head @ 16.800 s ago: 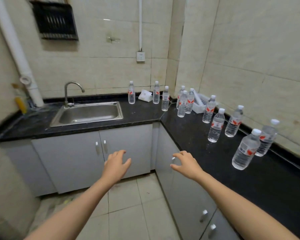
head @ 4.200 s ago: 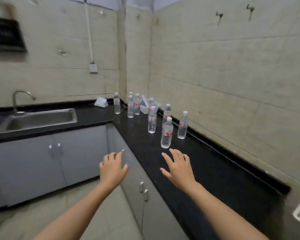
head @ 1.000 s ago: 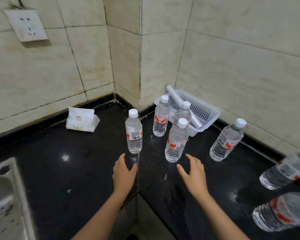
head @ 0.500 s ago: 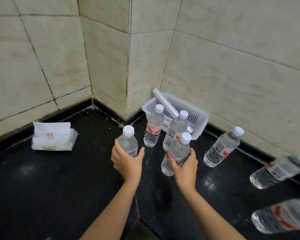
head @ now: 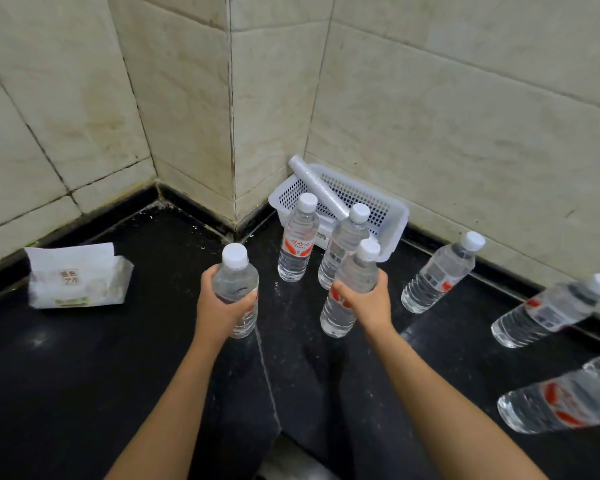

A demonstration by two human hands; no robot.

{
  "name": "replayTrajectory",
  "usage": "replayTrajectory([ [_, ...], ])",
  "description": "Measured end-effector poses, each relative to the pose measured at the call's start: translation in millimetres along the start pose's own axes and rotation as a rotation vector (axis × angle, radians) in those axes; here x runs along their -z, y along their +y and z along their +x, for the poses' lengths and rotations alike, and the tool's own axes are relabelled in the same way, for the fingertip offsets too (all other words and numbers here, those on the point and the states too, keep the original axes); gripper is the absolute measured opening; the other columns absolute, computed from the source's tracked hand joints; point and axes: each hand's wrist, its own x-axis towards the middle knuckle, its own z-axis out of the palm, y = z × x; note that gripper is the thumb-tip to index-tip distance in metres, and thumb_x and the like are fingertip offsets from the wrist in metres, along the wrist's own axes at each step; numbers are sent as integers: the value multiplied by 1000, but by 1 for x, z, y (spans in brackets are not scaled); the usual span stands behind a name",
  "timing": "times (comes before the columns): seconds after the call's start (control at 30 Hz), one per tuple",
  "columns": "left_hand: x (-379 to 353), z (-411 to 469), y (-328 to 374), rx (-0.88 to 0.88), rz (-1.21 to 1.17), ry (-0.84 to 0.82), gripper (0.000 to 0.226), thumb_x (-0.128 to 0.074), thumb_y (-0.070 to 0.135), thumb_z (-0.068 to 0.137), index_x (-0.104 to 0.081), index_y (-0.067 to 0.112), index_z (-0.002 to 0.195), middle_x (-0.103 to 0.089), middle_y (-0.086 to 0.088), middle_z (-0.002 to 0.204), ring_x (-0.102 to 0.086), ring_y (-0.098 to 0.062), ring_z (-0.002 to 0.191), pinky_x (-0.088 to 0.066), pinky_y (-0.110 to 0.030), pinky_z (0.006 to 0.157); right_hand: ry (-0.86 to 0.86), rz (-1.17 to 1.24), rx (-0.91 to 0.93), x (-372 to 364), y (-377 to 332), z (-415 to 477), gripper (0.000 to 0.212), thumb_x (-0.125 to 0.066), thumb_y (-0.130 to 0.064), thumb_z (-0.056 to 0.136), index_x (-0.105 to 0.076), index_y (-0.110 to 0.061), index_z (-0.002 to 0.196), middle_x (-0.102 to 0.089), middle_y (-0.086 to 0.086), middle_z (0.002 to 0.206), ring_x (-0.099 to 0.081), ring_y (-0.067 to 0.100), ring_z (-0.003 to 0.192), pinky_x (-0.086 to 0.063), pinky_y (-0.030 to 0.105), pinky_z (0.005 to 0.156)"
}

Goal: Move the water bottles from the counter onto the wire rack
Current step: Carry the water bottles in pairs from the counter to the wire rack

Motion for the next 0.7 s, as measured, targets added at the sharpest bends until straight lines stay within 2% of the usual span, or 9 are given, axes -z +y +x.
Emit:
replayTrajectory([
  [0.1,11,5,4,36,-17,-146,71,-76,-3,65,-40,12,124,-53,-6,112,-53,-19,101,-44,-36,91,-61,23,38,11,2,6,73,-84,-21,58,-46,-15,120,-61,1,114,-62,15,101,-52,42,90],
  [0.2,19,11,9,95,-25,-258,82,-80,23,44,-44,20,117,-58,-3,107,-57,-19,98,-46,-36,88,-123,43,59,23,4,3,65,-82,-10,63,-43,-17,115,-58,-3,108,-59,6,93,-49,29,83],
  [0.3,19,13,12,147,-45,-347,79,-76,32,35,-49,26,109,-62,-2,103,-60,-21,96,-49,-35,84,-181,24,77,29,9,-3,65,-81,-3,64,-41,-17,114,-57,-1,108,-58,12,96,-49,27,85],
  [0.37,15,11,14,161,-58,-397,72,-76,31,35,-52,29,103,-63,-1,99,-61,-19,93,-50,-32,78,-209,16,84,33,10,-8,65,-80,-1,64,-42,-16,114,-57,-4,104,-58,11,95,-51,18,79],
  [0.43,7,6,14,174,-63,-447,64,-77,27,39,-54,29,99,-65,-3,97,-63,-21,91,-51,-31,75,-226,22,65,37,11,-15,62,-79,0,65,-43,-15,113,-58,-5,102,-58,9,92,-52,12,72],
  [0.5,-2,1,11,187,-70,-471,49,-78,12,56,-56,27,97,-65,-7,96,-63,-28,94,-51,-33,76,-231,31,44,45,14,-21,60,-79,0,65,-45,-14,113,-59,-2,104,-59,11,94,-51,17,77],
  [0.57,-13,-3,6,201,-66,-465,38,-69,-2,72,-57,26,94,-65,-13,101,-62,-32,97,-51,-37,79,-225,44,13,55,20,-28,60,-79,0,64,-48,-10,115,-61,4,106,-61,16,97,-51,25,84],
  [0.63,-24,-9,4,209,-47,-494,38,-66,-5,74,-57,28,92,-65,-14,104,-63,-31,96,-51,-40,83,-212,65,-31,66,26,-39,60,-79,0,64,-49,-10,115,-63,5,106,-63,17,95,-52,26,82],
  [0.7,-35,-13,0,222,-21,-542,38,-68,-3,73,-58,28,94,-66,-14,105,-63,-32,100,-51,-45,88,-180,80,-67,78,32,-51,53,-78,-1,65,-51,-18,108,-64,2,103,-63,14,93,-52,23,79],
])
